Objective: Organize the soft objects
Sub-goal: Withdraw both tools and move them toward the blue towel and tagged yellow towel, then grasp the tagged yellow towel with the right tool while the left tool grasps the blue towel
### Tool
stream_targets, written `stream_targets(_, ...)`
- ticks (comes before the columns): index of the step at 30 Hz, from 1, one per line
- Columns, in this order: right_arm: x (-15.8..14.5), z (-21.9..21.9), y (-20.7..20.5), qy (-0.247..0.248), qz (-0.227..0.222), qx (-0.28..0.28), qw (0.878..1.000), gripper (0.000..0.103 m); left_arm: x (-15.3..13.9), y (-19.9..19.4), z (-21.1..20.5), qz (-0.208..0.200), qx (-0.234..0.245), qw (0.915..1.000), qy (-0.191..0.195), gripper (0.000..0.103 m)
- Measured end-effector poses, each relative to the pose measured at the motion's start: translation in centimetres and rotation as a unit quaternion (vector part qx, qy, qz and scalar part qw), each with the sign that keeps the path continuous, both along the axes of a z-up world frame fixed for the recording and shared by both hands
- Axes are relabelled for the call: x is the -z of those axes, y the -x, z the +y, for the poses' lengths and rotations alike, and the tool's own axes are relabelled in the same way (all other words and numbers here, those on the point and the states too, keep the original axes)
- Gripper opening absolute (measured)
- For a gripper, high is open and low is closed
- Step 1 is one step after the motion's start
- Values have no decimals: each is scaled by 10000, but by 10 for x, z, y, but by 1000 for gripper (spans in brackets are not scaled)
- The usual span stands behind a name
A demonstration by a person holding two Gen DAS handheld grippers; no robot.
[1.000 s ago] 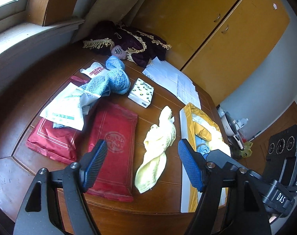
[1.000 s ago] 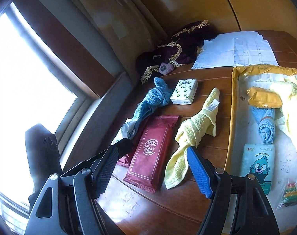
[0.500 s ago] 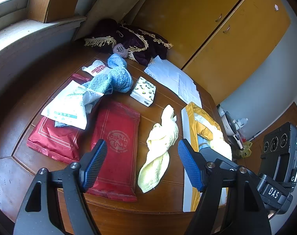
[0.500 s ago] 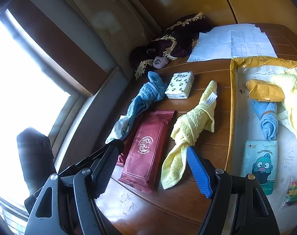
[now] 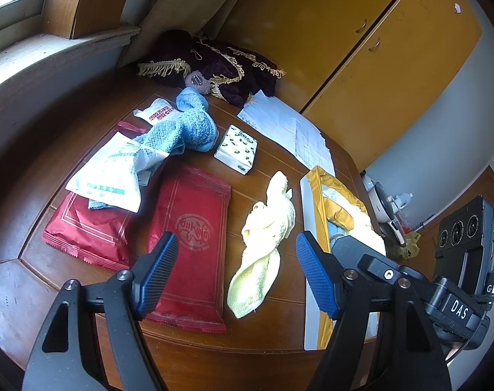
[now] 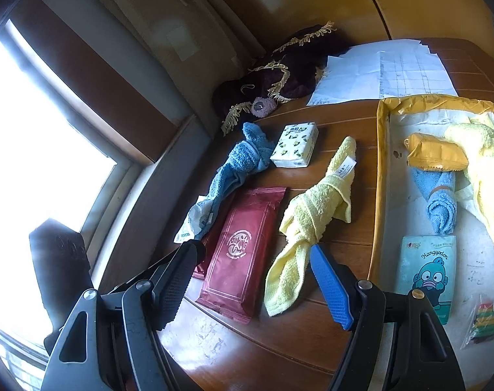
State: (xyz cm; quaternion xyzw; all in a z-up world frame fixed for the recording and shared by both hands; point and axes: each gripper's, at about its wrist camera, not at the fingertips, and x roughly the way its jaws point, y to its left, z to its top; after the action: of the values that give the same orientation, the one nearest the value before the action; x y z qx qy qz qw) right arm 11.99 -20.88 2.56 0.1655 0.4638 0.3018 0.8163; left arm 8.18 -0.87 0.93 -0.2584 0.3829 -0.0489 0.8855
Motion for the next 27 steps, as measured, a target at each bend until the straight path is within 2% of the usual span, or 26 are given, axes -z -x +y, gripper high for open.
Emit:
stream_targets(9,4,-9,-9,15,133,168,9998,74,-1,1,4,-21,-54,10000,14,75)
stream_targets(14,13,4,-25,491,352,361,9975,67,-3,1,11,-67,-133,9999,-15,75)
stream_targets(17,18,16,-39,815,361,532,9946,62,-9,-2,18,-180,-236,9993,-236,75)
stream_targets(20,22,27,-50,1021,402,642,9919,61,-17,-12,29,-347,-371,9967,-636,75)
stream_targets(27,36,51,-62,1556,450,811,9835,60,-20,-71,43,-124,-230,9939,-1070,75)
